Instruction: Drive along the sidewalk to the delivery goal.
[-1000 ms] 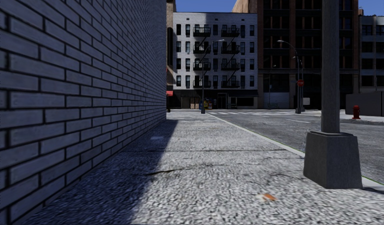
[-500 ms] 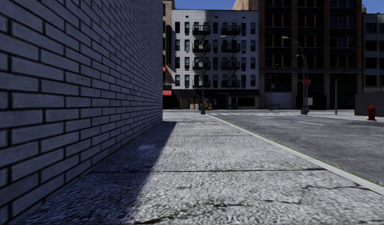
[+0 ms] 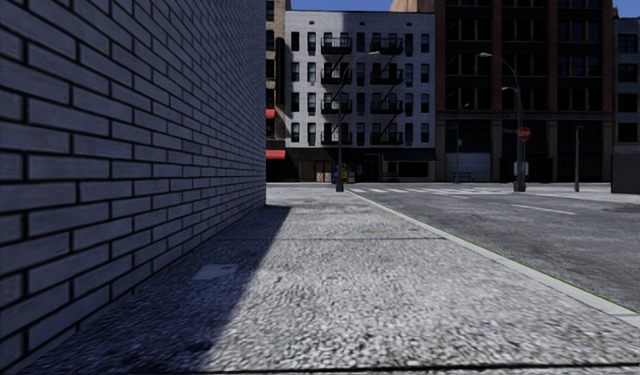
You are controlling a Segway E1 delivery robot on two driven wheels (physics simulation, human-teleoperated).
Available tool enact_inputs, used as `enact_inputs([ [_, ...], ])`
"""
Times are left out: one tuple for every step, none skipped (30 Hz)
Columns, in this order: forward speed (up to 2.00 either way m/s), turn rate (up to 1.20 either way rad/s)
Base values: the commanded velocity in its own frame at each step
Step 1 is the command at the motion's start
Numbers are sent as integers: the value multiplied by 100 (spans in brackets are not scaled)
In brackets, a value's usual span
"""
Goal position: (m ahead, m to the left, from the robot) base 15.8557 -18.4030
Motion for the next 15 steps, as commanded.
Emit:
enact_inputs([
  [200, 0],
  [200, 0],
  [200, 0],
  [200, 0],
  [200, 0],
  [200, 0],
  [200, 0],
  [200, 0],
  [200, 0],
  [200, 0],
  [200, 0],
  [200, 0],
  [200, 0],
  [200, 0],
  [200, 0],
])
